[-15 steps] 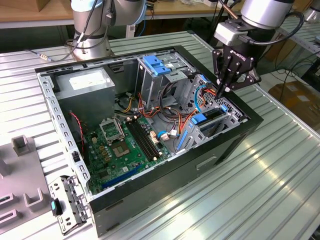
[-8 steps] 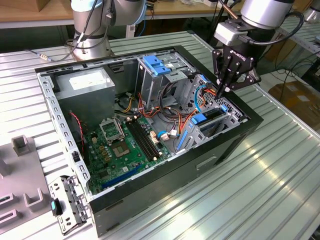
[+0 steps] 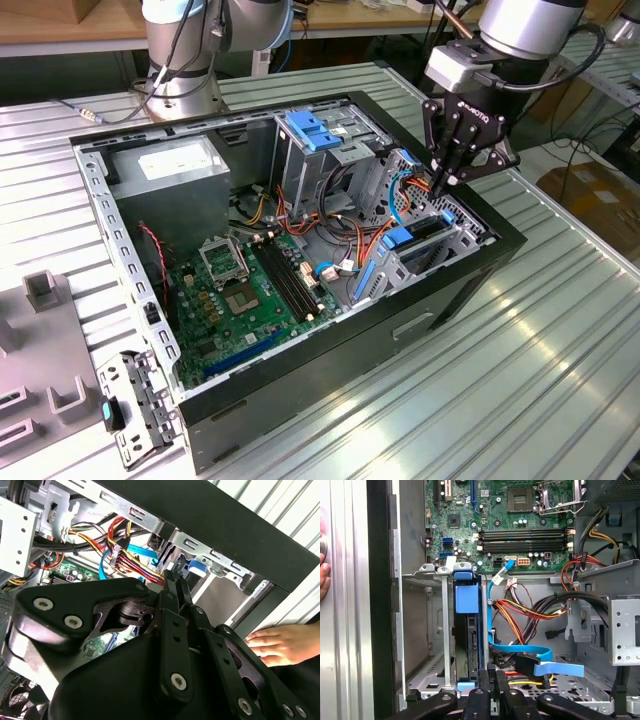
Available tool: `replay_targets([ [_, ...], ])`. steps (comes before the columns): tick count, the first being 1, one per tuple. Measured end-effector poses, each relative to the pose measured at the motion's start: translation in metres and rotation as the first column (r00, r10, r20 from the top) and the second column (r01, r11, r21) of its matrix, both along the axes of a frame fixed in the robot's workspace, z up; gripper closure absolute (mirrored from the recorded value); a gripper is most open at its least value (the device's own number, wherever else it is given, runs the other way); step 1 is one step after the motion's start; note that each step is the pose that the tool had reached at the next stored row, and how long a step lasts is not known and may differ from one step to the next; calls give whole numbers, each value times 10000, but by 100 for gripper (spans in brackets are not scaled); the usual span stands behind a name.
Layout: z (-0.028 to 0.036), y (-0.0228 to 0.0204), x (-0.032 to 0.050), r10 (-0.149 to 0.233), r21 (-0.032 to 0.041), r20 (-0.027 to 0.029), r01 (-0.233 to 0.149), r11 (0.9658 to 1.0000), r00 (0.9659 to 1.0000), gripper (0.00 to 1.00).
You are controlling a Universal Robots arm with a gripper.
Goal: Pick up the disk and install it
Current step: 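Insert the first disk wire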
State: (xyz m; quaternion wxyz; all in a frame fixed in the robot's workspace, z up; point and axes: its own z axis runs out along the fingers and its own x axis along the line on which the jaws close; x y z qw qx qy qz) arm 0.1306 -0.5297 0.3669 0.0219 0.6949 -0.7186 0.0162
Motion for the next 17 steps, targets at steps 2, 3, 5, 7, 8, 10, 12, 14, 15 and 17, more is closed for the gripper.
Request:
replay_targets([
  [2,-32,-34,-22,-3,-1,32,3,10000,10000,83],
  [3,-44,-54,-28,1,-3,42,-1,10000,10000,83],
  [5,-79,-80,-41,31,0,58,-31,10000,10000,83],
  [7,-118,-83,-55,80,4,72,-80,10000,9999,83],
  [8,-128,-83,-62,103,12,76,-103,9999,9999,83],
  [10,-151,-84,-77,150,31,84,-150,9999,9999,83],
  [12,-176,-86,-82,162,33,114,-162,9999,9998,83],
  [14,-194,-103,-87,167,41,158,-168,9999,9997,83],
  [15,-206,-103,-99,168,38,203,-169,9999,9997,83],
  [17,-214,-103,-108,169,38,231,-170,9998,9996,83],
])
